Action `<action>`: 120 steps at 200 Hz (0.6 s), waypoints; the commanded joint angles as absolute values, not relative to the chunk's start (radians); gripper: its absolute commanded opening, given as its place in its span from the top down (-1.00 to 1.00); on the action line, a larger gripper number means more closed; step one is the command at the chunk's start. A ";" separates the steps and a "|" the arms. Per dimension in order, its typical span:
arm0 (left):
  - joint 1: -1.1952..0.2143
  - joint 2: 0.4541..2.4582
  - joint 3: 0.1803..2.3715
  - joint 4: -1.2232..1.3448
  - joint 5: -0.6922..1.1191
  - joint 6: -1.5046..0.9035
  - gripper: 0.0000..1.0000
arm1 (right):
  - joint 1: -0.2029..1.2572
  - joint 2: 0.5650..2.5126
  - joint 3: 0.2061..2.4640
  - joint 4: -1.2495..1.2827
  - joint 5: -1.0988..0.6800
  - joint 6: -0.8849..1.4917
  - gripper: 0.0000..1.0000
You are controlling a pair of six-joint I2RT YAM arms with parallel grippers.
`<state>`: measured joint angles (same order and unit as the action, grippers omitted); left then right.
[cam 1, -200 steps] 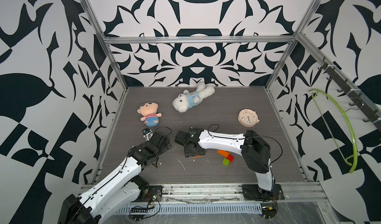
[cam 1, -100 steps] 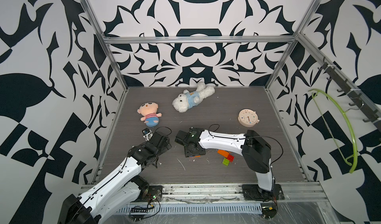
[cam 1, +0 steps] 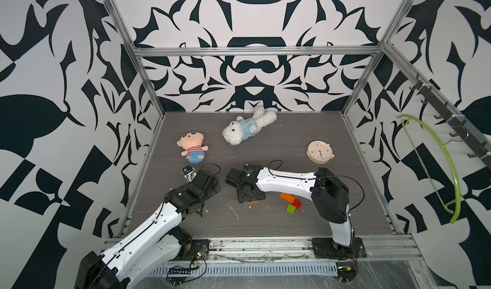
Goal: Assemble the number 5 with lego
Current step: Assemble the lego brick with the lego brick.
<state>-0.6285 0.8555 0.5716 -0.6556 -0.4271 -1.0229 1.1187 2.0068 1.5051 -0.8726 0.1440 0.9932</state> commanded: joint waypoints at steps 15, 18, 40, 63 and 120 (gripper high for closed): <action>-0.626 0.848 0.592 -0.678 -0.441 -1.022 -0.98 | 1.122 2.009 1.487 -0.880 0.104 0.978 -0.57; -0.626 0.849 0.592 -0.678 -0.437 -1.023 -0.98 | 1.122 2.003 1.486 -0.879 0.103 0.976 -0.58; -0.626 0.854 0.597 -0.680 -0.437 -1.017 -0.99 | 1.121 1.971 1.486 -0.877 0.104 0.967 -0.63; -0.626 0.856 0.601 -0.679 -0.431 -1.010 -0.98 | 1.122 1.918 1.465 -0.868 0.120 0.953 -0.66; -0.627 0.850 0.577 -0.544 -0.314 -0.925 -0.99 | 1.077 1.617 1.262 -0.591 0.196 0.627 -0.66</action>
<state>-0.6285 0.8547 0.5720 -0.6312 -0.3977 -0.9848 1.1130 1.7523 1.3323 -0.7498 0.1555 0.8413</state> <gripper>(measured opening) 0.992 0.834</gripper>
